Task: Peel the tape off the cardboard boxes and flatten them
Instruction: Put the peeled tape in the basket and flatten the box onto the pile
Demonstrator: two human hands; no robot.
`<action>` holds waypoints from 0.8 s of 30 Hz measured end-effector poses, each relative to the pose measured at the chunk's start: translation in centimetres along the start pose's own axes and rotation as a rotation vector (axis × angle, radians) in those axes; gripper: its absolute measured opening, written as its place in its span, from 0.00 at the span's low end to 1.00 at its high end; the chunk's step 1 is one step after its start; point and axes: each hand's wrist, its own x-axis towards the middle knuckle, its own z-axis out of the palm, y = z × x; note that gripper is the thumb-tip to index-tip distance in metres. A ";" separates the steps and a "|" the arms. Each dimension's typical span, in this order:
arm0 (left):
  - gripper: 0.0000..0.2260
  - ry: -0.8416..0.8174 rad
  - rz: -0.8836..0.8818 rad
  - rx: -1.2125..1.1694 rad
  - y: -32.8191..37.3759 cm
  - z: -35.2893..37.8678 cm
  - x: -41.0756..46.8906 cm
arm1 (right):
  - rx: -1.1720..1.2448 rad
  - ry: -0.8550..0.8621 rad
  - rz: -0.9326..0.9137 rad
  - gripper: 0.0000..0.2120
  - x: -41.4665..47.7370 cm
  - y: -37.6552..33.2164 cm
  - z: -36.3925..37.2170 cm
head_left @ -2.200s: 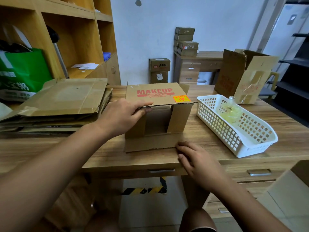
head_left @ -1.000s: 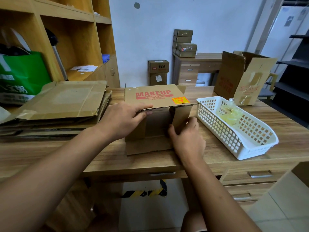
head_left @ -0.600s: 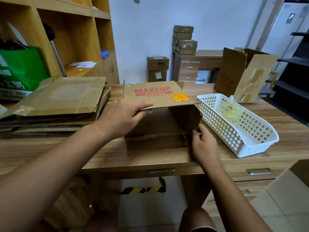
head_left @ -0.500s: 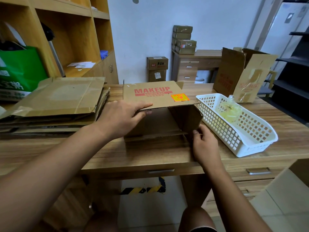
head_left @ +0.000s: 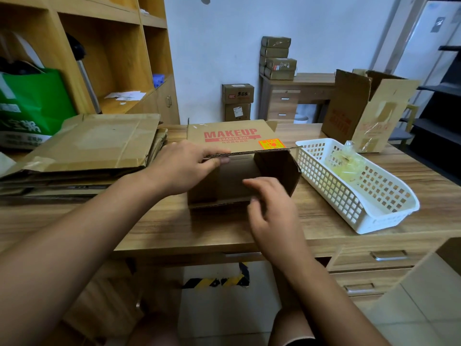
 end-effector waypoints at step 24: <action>0.17 -0.047 0.026 -0.018 -0.1 -0.5 0.2 | 0.839 -0.282 0.645 0.35 4.0 0.3 5.1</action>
